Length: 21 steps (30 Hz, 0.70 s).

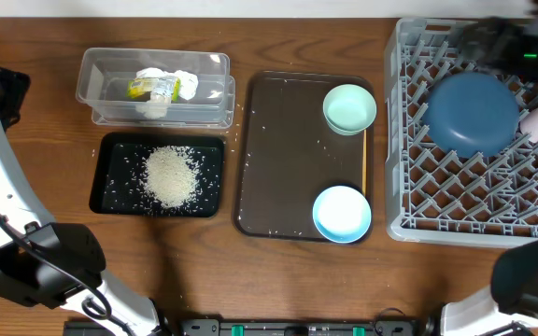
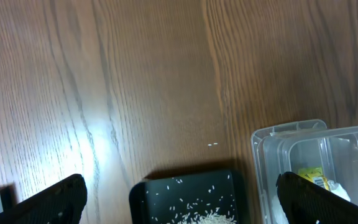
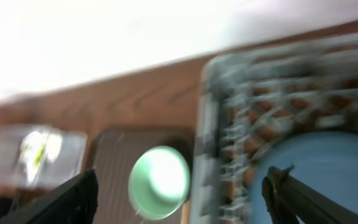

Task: Sort waste into correct bins and load items into the dishwasher rack
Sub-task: 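Reach the right gripper to the mint-green bowl and grasp its rim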

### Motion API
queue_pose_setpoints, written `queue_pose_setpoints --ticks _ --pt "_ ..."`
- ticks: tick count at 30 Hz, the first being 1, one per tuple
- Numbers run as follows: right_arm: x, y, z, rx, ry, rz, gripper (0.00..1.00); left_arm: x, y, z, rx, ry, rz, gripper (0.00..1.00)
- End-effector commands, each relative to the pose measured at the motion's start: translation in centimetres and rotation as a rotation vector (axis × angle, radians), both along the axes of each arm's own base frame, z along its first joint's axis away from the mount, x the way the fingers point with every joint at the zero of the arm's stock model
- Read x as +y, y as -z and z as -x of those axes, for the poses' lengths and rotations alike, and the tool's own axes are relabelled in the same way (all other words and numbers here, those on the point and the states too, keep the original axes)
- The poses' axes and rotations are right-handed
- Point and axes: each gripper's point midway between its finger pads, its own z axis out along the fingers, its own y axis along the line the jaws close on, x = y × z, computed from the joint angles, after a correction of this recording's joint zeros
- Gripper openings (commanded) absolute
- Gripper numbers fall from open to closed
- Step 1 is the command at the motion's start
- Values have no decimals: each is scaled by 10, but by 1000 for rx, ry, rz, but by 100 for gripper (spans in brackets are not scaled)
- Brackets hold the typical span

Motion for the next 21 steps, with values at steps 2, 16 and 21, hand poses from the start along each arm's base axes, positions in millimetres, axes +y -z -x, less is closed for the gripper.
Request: queue_pose_setpoints --ticks 2,16,21 --pt "57 42 -8 91 -59 214 84 2 1 1 10 -7 -7 100" --pt "199 188 -4 324 -232 411 85 2 1 1 10 -7 -7 100" --pt "218 219 6 368 -272 465 81 2 1 1 10 -7 -7 100"
